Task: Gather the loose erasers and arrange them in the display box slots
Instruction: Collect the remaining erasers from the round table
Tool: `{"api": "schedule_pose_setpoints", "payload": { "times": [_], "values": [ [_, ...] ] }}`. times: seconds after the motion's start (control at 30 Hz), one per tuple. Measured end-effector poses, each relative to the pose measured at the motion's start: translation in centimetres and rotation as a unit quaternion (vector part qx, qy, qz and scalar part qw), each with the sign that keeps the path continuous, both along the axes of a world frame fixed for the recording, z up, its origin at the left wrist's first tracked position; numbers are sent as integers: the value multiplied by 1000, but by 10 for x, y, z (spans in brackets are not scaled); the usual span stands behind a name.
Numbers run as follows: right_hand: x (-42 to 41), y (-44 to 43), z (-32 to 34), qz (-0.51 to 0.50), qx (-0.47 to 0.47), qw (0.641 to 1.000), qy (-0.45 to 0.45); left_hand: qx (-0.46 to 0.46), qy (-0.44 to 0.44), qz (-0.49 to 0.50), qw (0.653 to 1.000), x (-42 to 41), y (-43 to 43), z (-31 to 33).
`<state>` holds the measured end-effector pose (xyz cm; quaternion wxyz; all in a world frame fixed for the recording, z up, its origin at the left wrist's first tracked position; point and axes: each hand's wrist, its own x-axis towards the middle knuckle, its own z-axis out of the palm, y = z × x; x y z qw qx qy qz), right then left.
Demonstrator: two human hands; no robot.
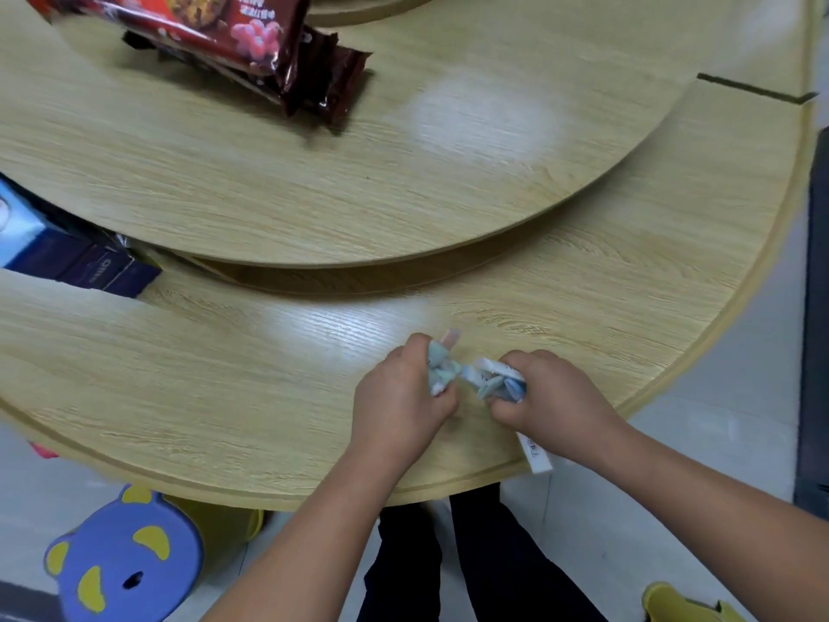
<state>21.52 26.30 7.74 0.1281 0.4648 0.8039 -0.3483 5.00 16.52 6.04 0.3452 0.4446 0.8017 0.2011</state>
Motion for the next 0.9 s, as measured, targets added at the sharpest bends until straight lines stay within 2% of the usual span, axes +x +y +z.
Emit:
{"api": "schedule_pose_setpoints", "payload": {
  "times": [0.17,0.27,0.4,0.53,0.67,0.83,0.9],
  "values": [
    [15,19,27,-128,-13,991,25,22,-37,39,998,15,31,30],
    [20,25,35,-245,-62,965,67,24,-54,52,997,27,50,46],
    [26,31,41,-333,-100,931,114,20,-79,35,996,46,74,59],
    [45,48,49,-339,-149,912,178,13,-120,27,992,62,100,69],
    [67,75,41,-394,-189,876,206,-38,-248,76,965,80,135,59],
    [70,121,-3,-363,-204,887,199,-60,-267,122,954,93,164,6],
    [75,133,-12,-368,-170,891,206,-68,-248,140,956,93,167,-6]
  ]
}}
